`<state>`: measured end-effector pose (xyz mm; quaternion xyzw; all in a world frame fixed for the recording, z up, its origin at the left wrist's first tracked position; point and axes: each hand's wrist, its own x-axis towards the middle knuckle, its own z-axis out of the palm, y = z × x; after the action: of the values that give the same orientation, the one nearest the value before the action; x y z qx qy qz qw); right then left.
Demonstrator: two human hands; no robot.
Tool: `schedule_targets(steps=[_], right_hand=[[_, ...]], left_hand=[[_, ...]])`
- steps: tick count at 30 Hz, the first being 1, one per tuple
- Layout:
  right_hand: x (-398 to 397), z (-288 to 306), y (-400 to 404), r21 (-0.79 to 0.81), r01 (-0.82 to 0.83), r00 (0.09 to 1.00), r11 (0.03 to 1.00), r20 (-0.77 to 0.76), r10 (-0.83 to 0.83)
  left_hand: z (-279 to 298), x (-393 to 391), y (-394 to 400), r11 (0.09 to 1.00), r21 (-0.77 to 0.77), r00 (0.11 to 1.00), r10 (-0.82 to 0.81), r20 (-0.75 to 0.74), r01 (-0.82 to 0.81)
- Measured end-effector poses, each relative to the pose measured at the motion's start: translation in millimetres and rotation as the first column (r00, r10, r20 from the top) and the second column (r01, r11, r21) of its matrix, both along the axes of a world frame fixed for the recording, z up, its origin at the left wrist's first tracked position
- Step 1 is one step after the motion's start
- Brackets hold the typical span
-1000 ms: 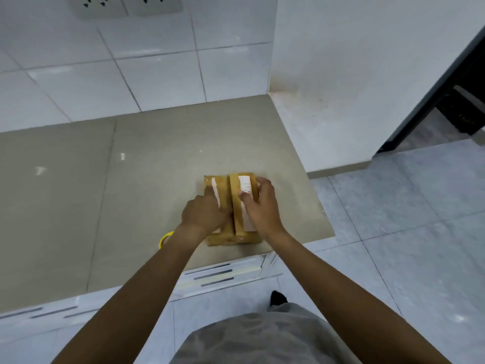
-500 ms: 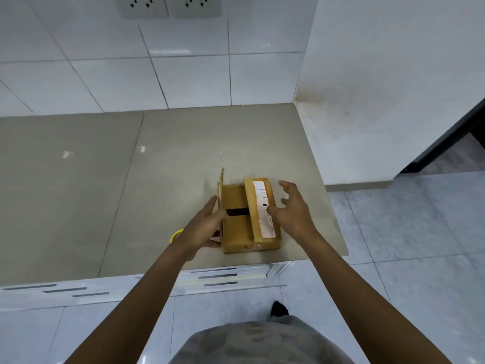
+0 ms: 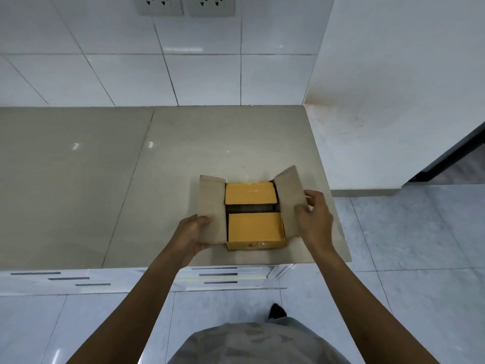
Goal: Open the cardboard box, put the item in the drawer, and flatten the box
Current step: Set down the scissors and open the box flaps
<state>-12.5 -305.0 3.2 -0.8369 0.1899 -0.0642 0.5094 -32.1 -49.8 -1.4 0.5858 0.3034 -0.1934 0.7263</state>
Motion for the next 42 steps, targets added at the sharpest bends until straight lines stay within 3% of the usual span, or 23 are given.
schedule_targets(steps=[2, 4, 6, 8, 10, 12, 16, 19, 22, 24, 26, 28, 30, 32, 34, 37, 39, 42], right_hand=[[3, -13, -12, -0.307, -0.069, 0.998, 0.949, -0.034, 0.062], [5, -24, -15, -0.566, -0.189, 0.969, 0.803, 0.024, 0.245], [6, -25, -9, -0.686, -0.263, 0.91, 0.678, 0.058, 0.411], [7, -22, 2, -0.75, -0.356, 0.862, 0.558, -0.035, 0.505], [11, -20, 10, -0.753, -0.433, 0.836, 0.495, -0.13, 0.533], [14, -13, 13, -0.733, -0.437, 0.84, 0.52, -0.127, 0.527], [3, 12, 12, -0.693, -0.296, 0.866, 0.657, 0.095, 0.491], [-17, 11, 9, -0.73, -0.266, 0.813, 0.63, 0.182, 0.553], [-36, -8, 3, -0.764, -0.287, 0.778, 0.578, 0.166, 0.606], [-44, -22, 1, -0.782, -0.293, 0.767, 0.55, 0.151, 0.624], [-47, -31, -1, -0.787, -0.297, 0.765, 0.541, 0.143, 0.628], [-47, -38, -1, -0.786, -0.299, 0.76, 0.541, 0.146, 0.633], [-46, -41, -1, -0.772, -0.305, 0.754, 0.557, 0.162, 0.637], [-42, -39, 0, -0.751, -0.302, 0.752, 0.587, 0.191, 0.631], [-29, -32, 3, -0.735, -0.325, 0.769, 0.595, 0.161, 0.618], [6, -19, 11, -0.753, -0.441, 0.803, 0.488, -0.089, 0.589], [28, -15, 15, -0.787, -0.481, 0.772, 0.386, -0.172, 0.612], [47, -7, 15, -0.816, -0.457, 0.762, 0.354, -0.153, 0.629]], left_hand=[[-2, 0, 1, 1.0, -0.023, 1.0, -0.001, 0.006, 0.001], [-4, 1, 0, 0.999, -0.033, 1.0, 0.015, 0.005, -0.015], [-4, 2, -2, 0.999, -0.038, 0.999, 0.038, 0.004, -0.037], [-2, 6, -4, 0.998, -0.051, 0.999, 0.045, 0.01, -0.045], [0, 10, -7, 0.996, -0.067, 0.998, 0.055, 0.017, -0.054], [3, 15, -10, 0.994, -0.086, 0.998, 0.064, 0.026, -0.062], [4, 22, -12, 0.989, -0.117, 0.996, 0.088, 0.012, -0.086], [3, 28, -15, 0.991, -0.095, 0.995, 0.097, 0.015, -0.095], [3, 31, -21, 0.995, -0.012, 0.993, 0.102, 0.052, -0.101], [0, 31, -26, 0.989, 0.138, 0.992, 0.042, 0.12, -0.058], [-9, 31, -27, 0.866, 0.5, 0.967, -0.149, 0.207, 0.026], [-15, 27, -27, 0.583, 0.813, 0.897, -0.37, 0.243, 0.019], [-15, 24, -31, 0.274, 0.961, 0.817, -0.545, 0.19, -0.04], [-12, 24, -39, 0.08, 0.997, 0.745, -0.665, 0.048, 0.007], [-11, 25, -44, -0.03, 0.99, 0.69, -0.714, -0.117, 0.137], [-16, 27, -41, -0.145, 0.963, 0.648, -0.716, -0.261, 0.227], [-19, 28, -39, -0.132, 0.952, 0.639, -0.716, -0.283, 0.275], [-20, 29, -40, -0.102, 0.946, 0.63, -0.723, -0.282, 0.306]])
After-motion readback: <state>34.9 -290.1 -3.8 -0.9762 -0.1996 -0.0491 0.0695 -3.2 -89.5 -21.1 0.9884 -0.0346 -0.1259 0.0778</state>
